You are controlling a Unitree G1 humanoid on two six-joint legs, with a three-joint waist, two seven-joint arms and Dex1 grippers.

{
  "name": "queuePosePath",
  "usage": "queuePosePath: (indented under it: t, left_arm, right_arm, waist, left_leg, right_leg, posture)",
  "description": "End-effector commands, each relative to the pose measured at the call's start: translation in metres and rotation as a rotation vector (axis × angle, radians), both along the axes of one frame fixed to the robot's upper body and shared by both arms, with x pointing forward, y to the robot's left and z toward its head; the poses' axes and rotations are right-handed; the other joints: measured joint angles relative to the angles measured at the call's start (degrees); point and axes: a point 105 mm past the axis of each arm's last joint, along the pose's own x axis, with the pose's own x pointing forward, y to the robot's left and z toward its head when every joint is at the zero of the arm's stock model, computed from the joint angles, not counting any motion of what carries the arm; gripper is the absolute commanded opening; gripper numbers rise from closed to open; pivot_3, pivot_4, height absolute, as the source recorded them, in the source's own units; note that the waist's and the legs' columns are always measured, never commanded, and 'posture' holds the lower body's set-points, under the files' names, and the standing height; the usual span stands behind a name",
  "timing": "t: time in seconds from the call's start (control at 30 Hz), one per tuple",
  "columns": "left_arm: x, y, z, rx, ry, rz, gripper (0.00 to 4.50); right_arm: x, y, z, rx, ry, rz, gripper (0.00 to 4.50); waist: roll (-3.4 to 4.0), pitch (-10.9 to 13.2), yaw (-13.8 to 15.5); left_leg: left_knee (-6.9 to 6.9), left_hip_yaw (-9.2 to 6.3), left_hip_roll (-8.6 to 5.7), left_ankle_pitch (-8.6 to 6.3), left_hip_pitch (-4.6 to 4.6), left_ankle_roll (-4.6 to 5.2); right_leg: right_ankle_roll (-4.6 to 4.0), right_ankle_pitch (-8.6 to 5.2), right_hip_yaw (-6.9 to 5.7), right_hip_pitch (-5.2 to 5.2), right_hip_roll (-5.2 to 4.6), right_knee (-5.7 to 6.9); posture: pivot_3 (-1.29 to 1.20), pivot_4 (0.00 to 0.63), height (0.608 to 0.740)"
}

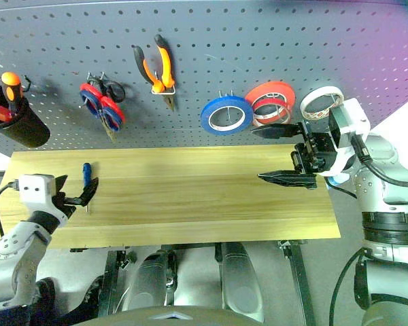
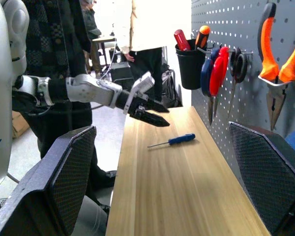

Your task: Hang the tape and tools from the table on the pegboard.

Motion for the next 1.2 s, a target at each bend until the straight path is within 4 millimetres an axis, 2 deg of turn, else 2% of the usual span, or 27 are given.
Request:
queuePosePath:
  t: [0.03, 0.07, 0.2, 0.3, 0.63, 0.8, 0.93, 1.2]
  left_arm:
    - [0.004, 0.017, 0.007, -0.032, -0.017, 0.079, 4.45]
    - [0.005, 0.018, 0.006, -0.033, -0.011, 0.081, 4.45]
    - [0.014, 0.019, 0.005, -0.030, -0.011, 0.091, 4.45]
    - [0.020, 0.020, 0.001, -0.028, 0.003, 0.102, 4.45]
    - [0.045, 0.035, -0.021, -0.067, 0.092, 0.230, 4.45]
    - [0.058, 0.031, -0.031, -0.112, 0.141, 0.231, 4.45]
    - [0.060, 0.032, -0.041, -0.090, 0.195, 0.252, 4.45]
    - [0.062, 0.032, -0.045, -0.105, 0.218, 0.267, 4.45]
  right_arm:
    - [-0.001, 0.010, 0.005, -0.021, -0.053, 0.019, 4.50]
    - [-0.001, 0.011, 0.004, -0.024, -0.047, 0.021, 4.50]
    - [0.004, 0.014, -0.019, -0.165, -0.022, -0.006, 4.50]
    - [0.001, 0.014, -0.023, -0.180, -0.009, 0.002, 4.50]
    - [-0.002, 0.013, -0.016, -0.172, -0.012, -0.002, 4.50]
    - [-0.003, 0.012, -0.015, -0.181, -0.006, -0.014, 4.50]
    - [-0.003, 0.010, -0.013, -0.177, -0.003, -0.018, 4.50]
    - [-0.003, 0.008, -0.011, -0.171, -0.001, -0.035, 4.50]
  waist:
    - [0.00, 0.0, 0.0]
    - [0.00, 0.0, 0.1]
    - [0.00, 0.0, 0.0]
    - [0.00, 0.0, 0.1]
    - [0.00, 0.0, 0.0]
    - [-0.01, 0.0, 0.1]
    - [0.00, 0.0, 0.0]
    - [-0.01, 0.1, 0.0]
  left_leg:
    - [0.00, 0.00, 0.00, 0.00, 0.00, 0.00]
    - [0.01, 0.00, 0.00, 0.00, 0.00, 0.00]
    - [-0.01, 0.00, 0.00, 0.00, -0.01, 0.00]
    - [-0.01, 0.00, 0.00, 0.00, -0.02, 0.00]
    - [-0.01, 0.00, 0.00, 0.00, 0.01, 0.00]
    - [-0.01, 0.01, 0.00, 0.00, 0.01, 0.00]
    - [-0.02, 0.01, 0.00, 0.00, 0.02, 0.00]
    - [-0.02, 0.01, 0.00, 0.00, 0.02, -0.01]
  right_leg:
    - [0.00, 0.00, 0.00, 0.00, 0.00, 0.00]
    - [0.00, 0.00, 0.00, 0.00, -0.01, 0.01]
    - [0.10, 0.06, 0.00, -0.02, -0.01, 0.01]
    - [0.11, 0.07, 0.00, -0.03, -0.01, 0.04]
    - [0.11, 0.07, 0.00, -0.02, -0.01, 0.08]
    - [0.12, 0.08, 0.00, -0.02, -0.03, 0.08]
    - [0.11, 0.08, 0.00, -0.03, -0.03, 0.08]
    - [0.07, 0.04, 0.00, -0.04, -0.04, 0.07]
  posture:
    - [-0.06, 0.275, 0.733]
    - [-0.06, 0.278, 0.733]
    - [-0.06, 0.286, 0.733]
    - [-0.06, 0.291, 0.733]
    - [-0.08, 0.309, 0.733]
    - [-0.09, 0.326, 0.733]
    - [-0.10, 0.333, 0.733]
    - [-0.10, 0.347, 0.733]
